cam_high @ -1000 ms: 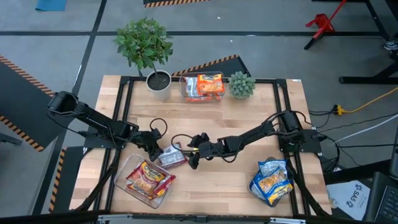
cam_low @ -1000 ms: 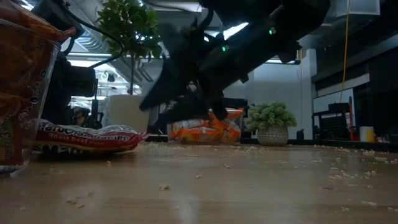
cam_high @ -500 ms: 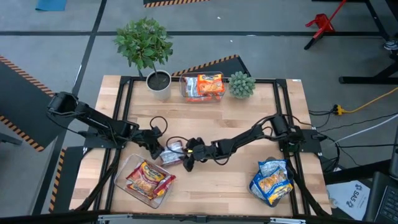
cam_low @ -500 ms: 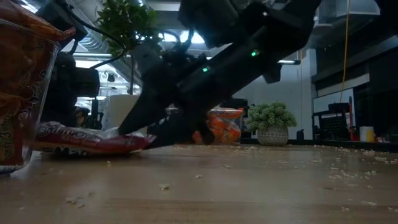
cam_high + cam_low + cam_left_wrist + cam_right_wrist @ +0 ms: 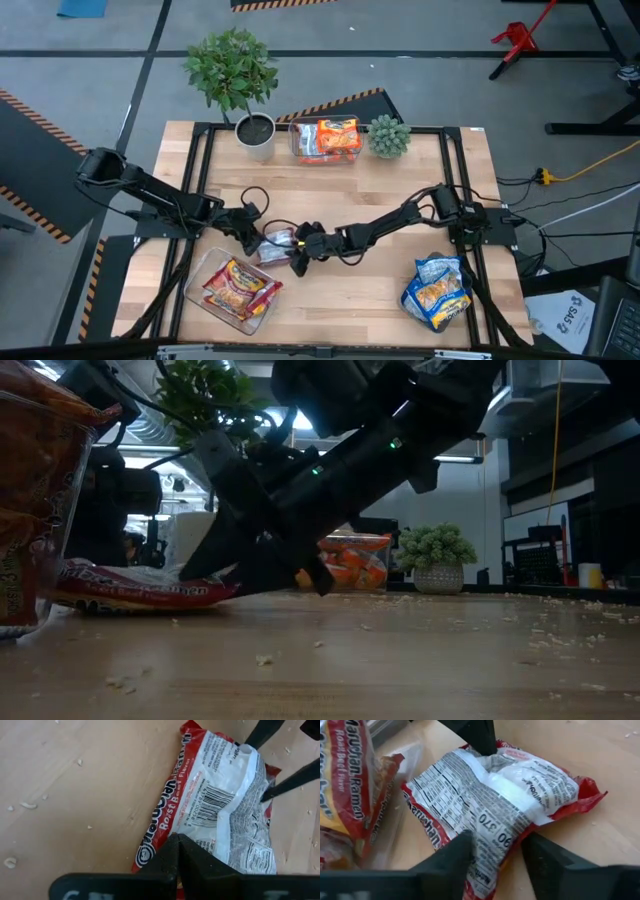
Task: Sort Maruchan noodles
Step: Put the red noodle pack into the bottom transparent bin
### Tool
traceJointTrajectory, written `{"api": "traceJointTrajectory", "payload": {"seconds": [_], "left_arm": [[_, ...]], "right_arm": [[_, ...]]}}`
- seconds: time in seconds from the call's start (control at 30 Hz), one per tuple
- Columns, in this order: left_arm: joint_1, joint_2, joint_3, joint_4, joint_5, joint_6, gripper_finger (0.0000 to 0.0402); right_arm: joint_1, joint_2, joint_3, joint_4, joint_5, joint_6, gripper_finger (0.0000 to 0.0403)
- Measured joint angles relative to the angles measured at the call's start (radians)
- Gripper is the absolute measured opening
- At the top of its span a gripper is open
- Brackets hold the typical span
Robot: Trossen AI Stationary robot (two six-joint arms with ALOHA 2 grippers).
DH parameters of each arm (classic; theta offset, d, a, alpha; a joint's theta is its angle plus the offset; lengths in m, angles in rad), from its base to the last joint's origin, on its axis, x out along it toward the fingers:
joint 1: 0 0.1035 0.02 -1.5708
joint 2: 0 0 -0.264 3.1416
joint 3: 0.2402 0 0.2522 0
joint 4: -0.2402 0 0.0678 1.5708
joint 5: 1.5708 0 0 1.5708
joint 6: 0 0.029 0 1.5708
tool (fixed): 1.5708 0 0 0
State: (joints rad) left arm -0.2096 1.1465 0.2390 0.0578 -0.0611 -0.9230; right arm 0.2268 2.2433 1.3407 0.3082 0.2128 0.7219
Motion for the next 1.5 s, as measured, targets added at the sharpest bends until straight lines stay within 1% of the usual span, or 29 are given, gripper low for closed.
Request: {"api": "traceJointTrajectory", "payload": {"seconds": [0.23, 0.3, 0.5, 0.63, 0.73, 0.83, 0.97, 1.1, 1.23, 1.27, 1.33, 1.5], "left_arm": [[0.0, 0.0, 0.0, 0.013, -0.022, -0.004, 0.0], [0.0, -0.003, 0.0, 0.021, -0.014, -0.01, 0.0003], [0.001, -0.048, 0.023, 0.018, 0.092, -0.018, 0.0016], [0.002, -0.112, 0.053, 0.02, 0.118, -0.019, 0.0013], [0.017, -0.176, 0.077, 0.022, 0.139, -0.037, 0.0008], [0.034, -0.252, 0.098, 0.017, 0.158, -0.047, 0.0003], [0.05, -0.365, 0.145, 0.021, 0.159, -0.063, 0.0001], [0.064, -0.466, 0.2, 0.022, 0.158, -0.063, 0.0001], [0.078, -0.551, 0.257, 0.022, 0.149, -0.063, 0.0001], [0.082, -0.57, 0.269, 0.02, 0.143, -0.063, 0.0001], [0.087, -0.603, 0.296, 0.019, 0.123, -0.057, 0.0], [0.094, -0.659, 0.339, 0.017, 0.055, -0.01, 0.0]], "right_arm": [[0.0, 0.0, 0.002, -0.021, -0.015, -0.027, 0.0038], [0.0, 0.0, 0.002, -0.014, -0.019, -0.049, 0.0012], [0.002, 0.0, 0.029, -0.025, -0.03, -0.078, 0.0004], [0.003, -0.004, 0.05, -0.054, -0.019, -0.099, 0.0003], [0.003, -0.016, 0.075, -0.108, -0.006, -0.128, 0.0003], [0.003, -0.04, 0.102, -0.202, 0.038, -0.192, 0.0002], [0.003, -0.083, 0.183, -0.36, 0.112, -0.34, 0.0001], [0.014, -0.103, 0.319, -0.555, 0.197, -0.537, 0.0001], [0.043, -0.103, 0.466, -0.707, 0.357, -0.731, 0.0001], [0.053, -0.103, 0.497, -0.718, 0.403, -0.789, 0.0001], [0.074, -0.103, 0.546, -0.715, 0.462, -0.941, 0.0], [0.124, -0.103, 0.576, -0.54, 0.476, -1.378, 0.0]]}}
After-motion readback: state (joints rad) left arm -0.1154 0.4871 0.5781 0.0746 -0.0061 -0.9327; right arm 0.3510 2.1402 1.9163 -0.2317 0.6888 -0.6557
